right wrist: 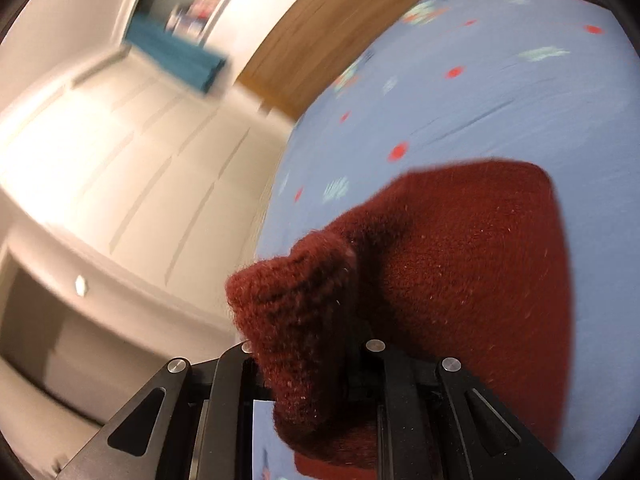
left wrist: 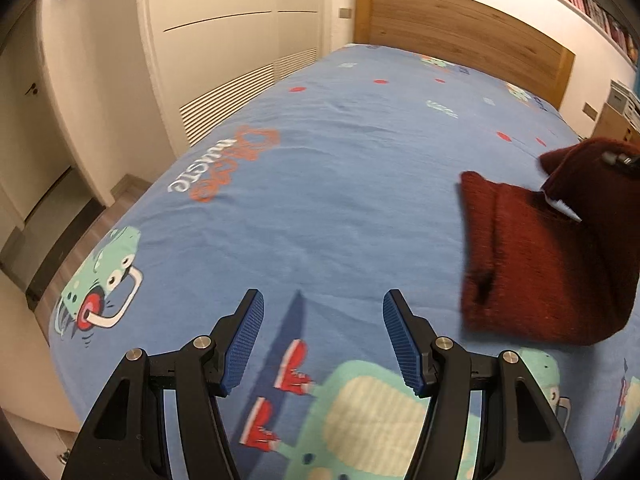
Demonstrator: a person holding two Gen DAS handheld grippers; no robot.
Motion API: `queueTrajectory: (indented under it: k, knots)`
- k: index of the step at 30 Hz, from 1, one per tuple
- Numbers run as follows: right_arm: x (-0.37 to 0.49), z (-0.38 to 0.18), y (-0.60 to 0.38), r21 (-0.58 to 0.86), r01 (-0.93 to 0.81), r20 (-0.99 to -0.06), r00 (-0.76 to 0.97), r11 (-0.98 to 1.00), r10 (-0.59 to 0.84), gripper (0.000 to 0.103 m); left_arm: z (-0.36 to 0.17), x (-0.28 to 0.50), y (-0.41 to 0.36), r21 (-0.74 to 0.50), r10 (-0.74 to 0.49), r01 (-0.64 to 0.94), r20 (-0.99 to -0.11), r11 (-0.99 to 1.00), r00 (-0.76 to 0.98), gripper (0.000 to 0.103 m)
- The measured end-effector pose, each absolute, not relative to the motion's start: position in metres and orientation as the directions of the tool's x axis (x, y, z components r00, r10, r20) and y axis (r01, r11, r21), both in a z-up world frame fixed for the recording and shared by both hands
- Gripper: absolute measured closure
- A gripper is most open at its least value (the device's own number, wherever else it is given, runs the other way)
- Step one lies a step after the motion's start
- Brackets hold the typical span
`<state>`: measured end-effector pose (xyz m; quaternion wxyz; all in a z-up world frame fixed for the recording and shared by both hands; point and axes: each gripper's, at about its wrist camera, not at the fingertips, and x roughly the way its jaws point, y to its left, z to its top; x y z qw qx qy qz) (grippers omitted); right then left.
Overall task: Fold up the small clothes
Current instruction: 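Fold the held edge over the sweater with the right tool and open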
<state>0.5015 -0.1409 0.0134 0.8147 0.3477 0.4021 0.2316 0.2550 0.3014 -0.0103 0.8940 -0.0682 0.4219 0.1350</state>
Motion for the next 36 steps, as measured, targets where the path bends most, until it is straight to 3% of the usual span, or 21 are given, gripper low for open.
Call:
queueTrajectory:
  k: [4, 10, 19, 32, 34, 36]
  knots:
    - [0.488, -0.013, -0.068, 0.637, -0.217, -0.604, 0.456, 0.74, 0.654, 0.085, -0.021, 0.248, 0.317, -0.023, 0.183, -0.324, -0.787, 0.946, 0.59, 0.046]
    - [0.443, -0.04, 0.011, 0.286, -0.505, -0.775, 0.378, 0.815, 0.506, 0.084, -0.036, 0.237, 0.332, -0.053, 0.17, -0.354, -0.804, 0.934, 0.569, 0.046]
    - [0.414, -0.033, 0.034, 0.074, -0.638, -0.801, 0.42, 0.767, 0.426, 0.084, -0.041, 0.237, 0.337, -0.078, 0.145, -0.35, -0.81, 0.933, 0.568, 0.046]
    - [0.378, -0.051, 0.061, -0.017, -0.692, -0.82, 0.422, 0.721, 0.386, 0.078, -0.048, 0.233, 0.343, -0.079, 0.145, -0.36, -0.819, 0.929, 0.555, 0.046]
    - [0.38, -0.054, 0.062, -0.008, -0.692, -0.822, 0.416, 0.722, 0.39, 0.076, -0.048, 0.233, 0.339, -0.074, 0.143, -0.351, -0.82, 0.934, 0.555, 0.046]
    - [0.375, -0.053, 0.063, 0.0, -0.699, -0.817, 0.412, 0.715, 0.403, 0.066, -0.049, 0.234, 0.339, -0.077, 0.138, -0.347, -0.821, 0.935, 0.554, 0.046]
